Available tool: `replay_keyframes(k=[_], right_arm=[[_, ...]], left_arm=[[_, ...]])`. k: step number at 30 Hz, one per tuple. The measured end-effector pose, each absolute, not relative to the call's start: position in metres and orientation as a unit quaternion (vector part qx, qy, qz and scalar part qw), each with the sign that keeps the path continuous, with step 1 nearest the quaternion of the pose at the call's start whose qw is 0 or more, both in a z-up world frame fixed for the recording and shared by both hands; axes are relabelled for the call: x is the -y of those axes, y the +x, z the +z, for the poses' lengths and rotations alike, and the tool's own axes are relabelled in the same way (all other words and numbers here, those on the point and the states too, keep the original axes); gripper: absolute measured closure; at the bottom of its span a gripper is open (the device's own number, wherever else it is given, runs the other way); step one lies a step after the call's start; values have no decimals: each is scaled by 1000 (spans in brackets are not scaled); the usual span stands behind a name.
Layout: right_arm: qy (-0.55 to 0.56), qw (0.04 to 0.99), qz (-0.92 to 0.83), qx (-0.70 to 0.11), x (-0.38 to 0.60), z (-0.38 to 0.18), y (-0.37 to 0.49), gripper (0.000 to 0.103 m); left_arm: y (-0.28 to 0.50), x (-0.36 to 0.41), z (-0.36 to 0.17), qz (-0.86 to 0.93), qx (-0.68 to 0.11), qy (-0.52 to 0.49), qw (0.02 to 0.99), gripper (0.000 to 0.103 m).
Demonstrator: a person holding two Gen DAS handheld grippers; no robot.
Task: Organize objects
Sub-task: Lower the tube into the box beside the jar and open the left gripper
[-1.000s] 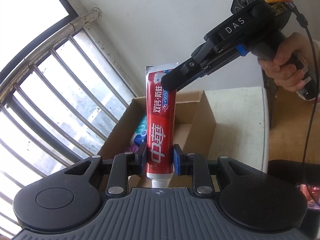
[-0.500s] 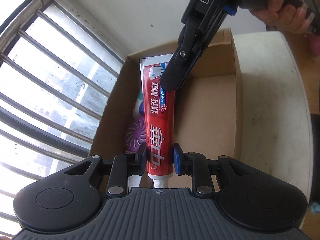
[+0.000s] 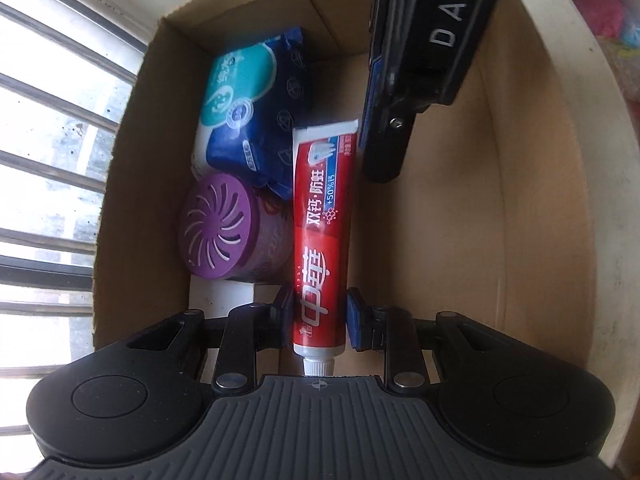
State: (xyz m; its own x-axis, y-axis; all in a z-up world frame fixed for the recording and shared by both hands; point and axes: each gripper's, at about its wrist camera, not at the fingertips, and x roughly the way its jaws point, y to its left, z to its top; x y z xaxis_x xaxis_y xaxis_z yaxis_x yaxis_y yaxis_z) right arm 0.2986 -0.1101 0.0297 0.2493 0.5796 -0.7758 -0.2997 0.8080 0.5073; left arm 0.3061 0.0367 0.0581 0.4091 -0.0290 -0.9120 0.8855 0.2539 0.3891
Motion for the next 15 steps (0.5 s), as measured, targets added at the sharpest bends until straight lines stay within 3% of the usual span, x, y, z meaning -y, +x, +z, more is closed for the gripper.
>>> replay_keyframes(k=[3,7,10,15], right_arm=[[85,777,269,-563,98,24,303,89],[100,772,272,-566,103,18,309,89],[102,772,271,-566,103,18,309,89],[94,779,270,-557,105,19,304,89]], left_arm=[[308,-37,46,-343,-430,503,667,78],[316,-43,55,-347,-452,438,696,77],[311,-42,54,-350,-442,453,691,75],[317,-53,57,-323,-457,406,722,67]])
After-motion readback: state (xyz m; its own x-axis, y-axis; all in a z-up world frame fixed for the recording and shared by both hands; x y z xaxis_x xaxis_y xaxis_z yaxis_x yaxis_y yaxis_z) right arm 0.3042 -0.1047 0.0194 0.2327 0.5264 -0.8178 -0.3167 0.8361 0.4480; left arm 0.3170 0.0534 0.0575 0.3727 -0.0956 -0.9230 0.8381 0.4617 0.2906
